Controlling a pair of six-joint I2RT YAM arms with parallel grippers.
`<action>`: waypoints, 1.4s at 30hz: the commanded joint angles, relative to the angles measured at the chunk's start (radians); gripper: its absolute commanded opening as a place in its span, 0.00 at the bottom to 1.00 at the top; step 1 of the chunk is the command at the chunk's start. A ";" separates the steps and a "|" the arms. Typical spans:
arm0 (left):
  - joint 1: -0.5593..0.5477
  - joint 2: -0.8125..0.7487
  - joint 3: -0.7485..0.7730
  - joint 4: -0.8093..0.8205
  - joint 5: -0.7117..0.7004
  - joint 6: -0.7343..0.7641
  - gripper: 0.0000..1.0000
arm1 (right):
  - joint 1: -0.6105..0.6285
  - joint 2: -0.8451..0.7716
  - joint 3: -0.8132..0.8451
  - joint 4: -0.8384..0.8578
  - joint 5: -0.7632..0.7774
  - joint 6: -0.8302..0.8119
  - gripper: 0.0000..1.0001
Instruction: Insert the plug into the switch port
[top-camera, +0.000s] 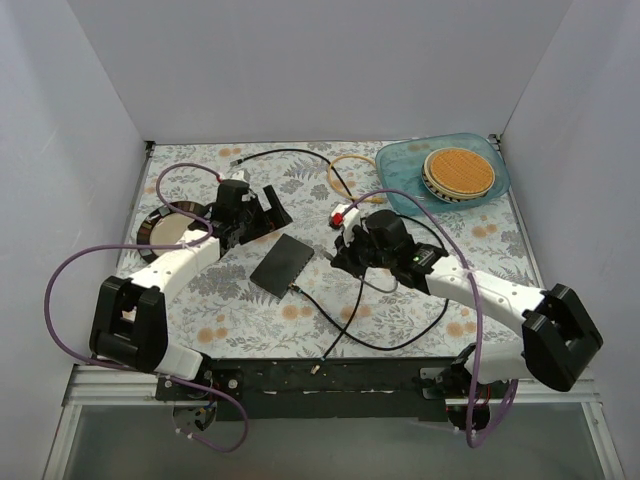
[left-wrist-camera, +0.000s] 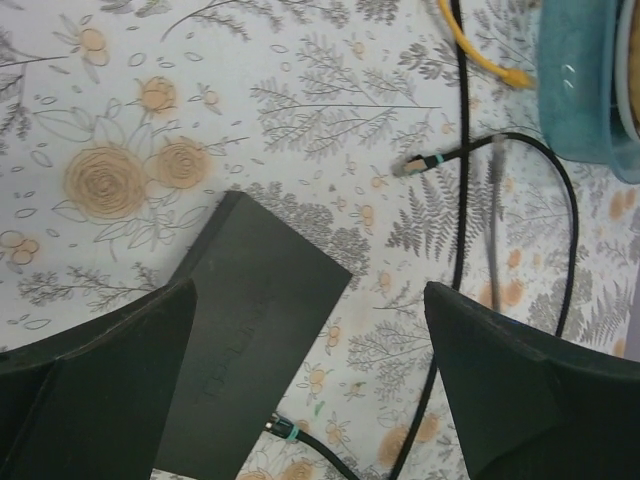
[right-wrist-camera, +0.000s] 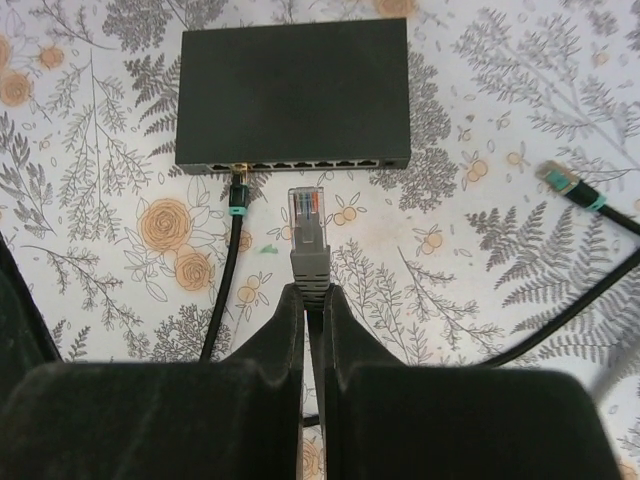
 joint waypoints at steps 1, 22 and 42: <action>0.032 -0.004 -0.043 0.041 -0.069 -0.002 0.98 | 0.007 0.076 0.008 0.021 -0.043 0.041 0.01; 0.062 0.018 -0.262 0.216 -0.008 0.027 0.93 | 0.146 0.389 0.203 -0.070 0.099 0.183 0.01; 0.062 0.045 -0.305 0.301 0.108 0.076 0.78 | 0.169 0.526 0.291 -0.139 0.142 0.183 0.01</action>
